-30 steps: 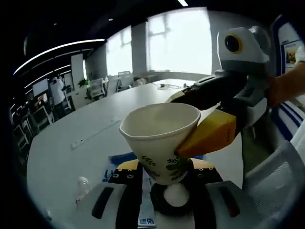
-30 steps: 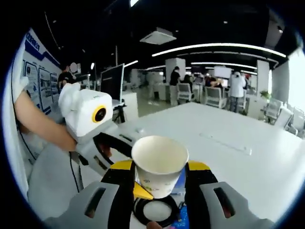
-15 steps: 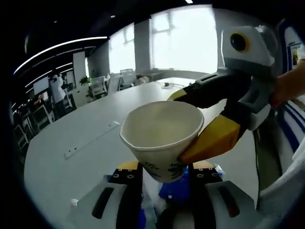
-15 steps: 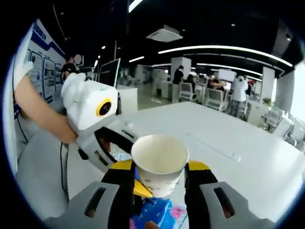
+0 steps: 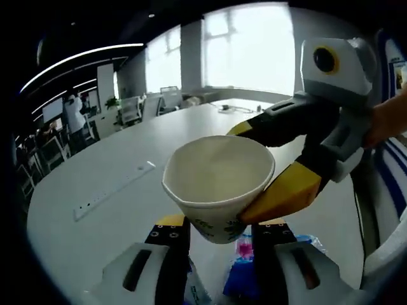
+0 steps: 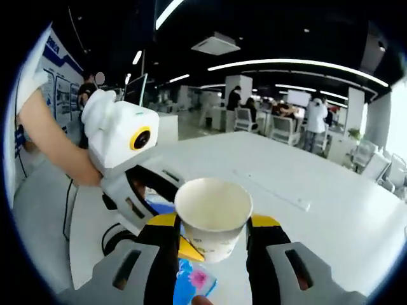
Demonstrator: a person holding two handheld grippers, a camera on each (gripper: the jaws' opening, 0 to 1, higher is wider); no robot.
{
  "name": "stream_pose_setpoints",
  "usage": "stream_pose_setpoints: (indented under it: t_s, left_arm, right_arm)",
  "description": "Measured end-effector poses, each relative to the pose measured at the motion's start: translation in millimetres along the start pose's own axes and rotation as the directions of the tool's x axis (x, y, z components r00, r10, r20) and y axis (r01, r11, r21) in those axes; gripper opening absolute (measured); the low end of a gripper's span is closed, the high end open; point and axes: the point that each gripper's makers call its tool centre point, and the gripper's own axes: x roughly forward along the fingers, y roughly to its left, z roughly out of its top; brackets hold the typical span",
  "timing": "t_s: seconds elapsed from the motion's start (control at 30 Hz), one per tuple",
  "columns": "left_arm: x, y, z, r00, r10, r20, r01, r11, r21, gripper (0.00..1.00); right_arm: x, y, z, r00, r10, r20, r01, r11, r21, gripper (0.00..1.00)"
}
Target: Arrange the tabletop items into an orderly group along one side of the table until the central work area is clear of visible clutter.
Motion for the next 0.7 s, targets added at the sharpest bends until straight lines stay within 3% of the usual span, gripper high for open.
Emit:
stream_pose_setpoints:
  t_s: [0.33,0.7]
  left_arm:
    - [33.7,7.6,-18.7,0.999,-0.009,-0.053,0.008,1.000,-0.014,0.37]
    - [51.7,9.4,-36.1,0.995,-0.008,-0.099,0.006,1.000,-0.019,0.37]
  right_arm:
    - [18.0,-21.3,-31.4,0.999,0.021,-0.027,-0.020,0.999,0.025,0.38]
    - [26.6,-29.7,-55.1,0.998,0.048,-0.033,-0.045,0.997,0.061,0.38]
